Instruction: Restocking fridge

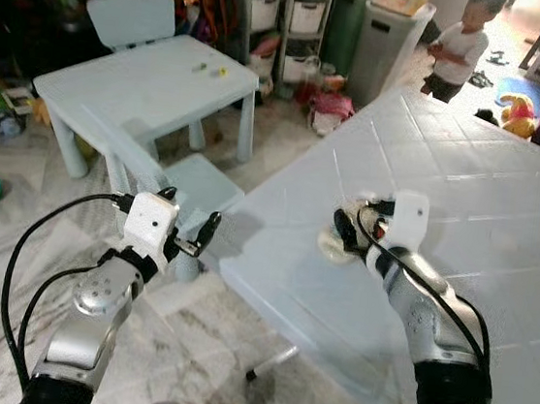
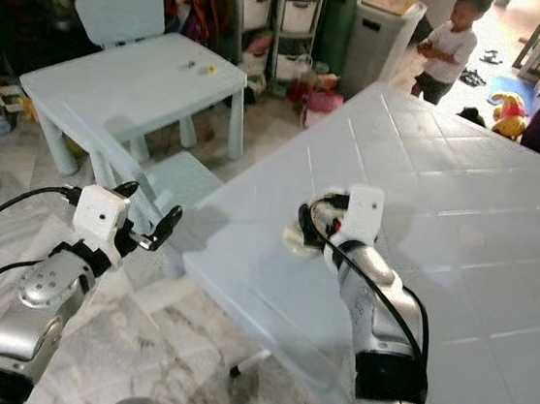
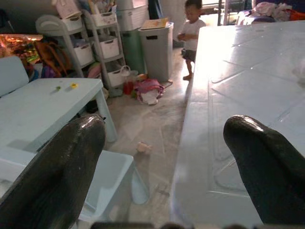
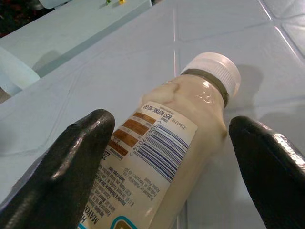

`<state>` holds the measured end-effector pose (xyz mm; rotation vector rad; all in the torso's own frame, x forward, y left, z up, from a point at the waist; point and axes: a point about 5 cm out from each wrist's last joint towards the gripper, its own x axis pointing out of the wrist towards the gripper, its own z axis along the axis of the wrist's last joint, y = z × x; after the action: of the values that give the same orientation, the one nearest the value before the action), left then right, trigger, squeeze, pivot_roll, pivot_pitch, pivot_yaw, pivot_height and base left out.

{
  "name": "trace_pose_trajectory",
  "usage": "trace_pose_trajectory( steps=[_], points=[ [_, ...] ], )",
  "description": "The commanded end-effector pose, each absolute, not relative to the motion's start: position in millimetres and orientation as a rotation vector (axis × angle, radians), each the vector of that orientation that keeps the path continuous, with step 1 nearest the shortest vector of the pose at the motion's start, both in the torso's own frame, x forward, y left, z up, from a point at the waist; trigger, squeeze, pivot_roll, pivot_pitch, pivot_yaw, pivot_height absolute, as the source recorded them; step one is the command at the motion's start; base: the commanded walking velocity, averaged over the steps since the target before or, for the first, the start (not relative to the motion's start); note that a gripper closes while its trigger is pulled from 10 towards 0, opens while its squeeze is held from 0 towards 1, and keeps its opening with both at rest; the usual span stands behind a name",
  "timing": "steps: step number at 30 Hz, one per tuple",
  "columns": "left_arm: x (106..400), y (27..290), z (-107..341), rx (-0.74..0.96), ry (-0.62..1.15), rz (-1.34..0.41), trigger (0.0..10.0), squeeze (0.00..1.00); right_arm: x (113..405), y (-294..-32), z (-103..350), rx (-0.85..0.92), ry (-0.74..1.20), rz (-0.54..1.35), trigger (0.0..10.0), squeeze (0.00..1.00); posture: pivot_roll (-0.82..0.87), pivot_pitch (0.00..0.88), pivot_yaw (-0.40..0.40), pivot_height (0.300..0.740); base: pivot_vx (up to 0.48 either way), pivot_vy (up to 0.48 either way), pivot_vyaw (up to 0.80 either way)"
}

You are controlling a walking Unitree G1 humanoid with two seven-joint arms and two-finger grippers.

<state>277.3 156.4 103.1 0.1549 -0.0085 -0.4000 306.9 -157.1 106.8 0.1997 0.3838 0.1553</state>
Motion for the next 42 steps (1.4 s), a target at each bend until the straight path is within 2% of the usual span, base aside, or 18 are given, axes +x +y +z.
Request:
trace_pose_trajectory(
  steps=[1,6,11,13,18,19,20,21,22,27,32,42],
  points=[
    [278,158,102,0.166,0.001,-0.403,10.0,0.0,297,-158,92,0.234,0.462,0.111,10.0,0.0,0.07,0.007,-0.003,0.74,0.0,0.0,0.0],
    [278,155,102,0.166,0.002,-0.413,10.0,0.0,298,-156,101,0.337,0.421,0.043,10.0,0.0,0.06,0.007,0.002,0.74,0.0,0.0,0.0],
    [279,155,102,0.167,0.002,-0.419,10.0,0.0,305,-147,114,0.42,0.359,0.064,10.0,0.0,0.06,0.001,0.006,0.74,0.0,0.0,0.0],
    [281,153,102,0.168,0.0,-0.425,10.0,0.0,308,-138,111,0.485,0.409,0.086,10.0,0.0,0.06,0.0,0.006,0.74,0.0,0.0,0.0],
    [282,152,102,0.168,-0.002,-0.43,10.0,0.0,309,-128,102,0.49,0.488,0.109,10.0,0.0,0.06,0.0,0.005,0.74,0.0,0.0,0.0],
    [282,151,102,0.168,-0.002,-0.431,10.0,0.0,310,-125,102,0.504,0.495,0.119,5.2,0.0,0.07,0.0,0.005,0.74,0.0,0.0,0.0],
    [281,151,101,0.167,-0.001,-0.435,10.0,0.0,311,-120,102,0.524,0.507,0.141,0.9,0.0,0.07,0.0,0.004,0.74,0.0,0.0,0.0],
    [280,150,101,0.167,0.0,-0.436,10.0,0.0,311,-118,102,0.529,0.513,0.151,0.9,0.0,0.07,0.0,0.004,0.74,0.0,0.0,0.0],
    [279,149,100,0.166,0.002,-0.439,10.0,0.0,312,-115,102,0.558,0.526,0.164,0.0,0.0,0.07,0.0,0.003,0.74,0.0,0.0,0.0],
    [279,149,100,0.165,0.003,-0.442,10.0,0.0,310,-114,93,0.528,0.583,0.172,0.2,0.0,0.07,0.002,-0.001,0.74,0.0,0.0,0.0],
    [278,149,100,0.164,0.004,-0.441,10.0,0.0,308,-124,82,0.5,0.618,0.126,0.0,0.0,0.07,0.005,-0.003,0.74,0.0,0.0,0.0],
    [281,150,101,0.166,0.002,-0.437,10.0,0.0,308,-135,83,0.433,0.566,0.09,0.0,0.0,0.06,0.003,-0.001,0.74,0.0,0.0,0.0]
  ],
)
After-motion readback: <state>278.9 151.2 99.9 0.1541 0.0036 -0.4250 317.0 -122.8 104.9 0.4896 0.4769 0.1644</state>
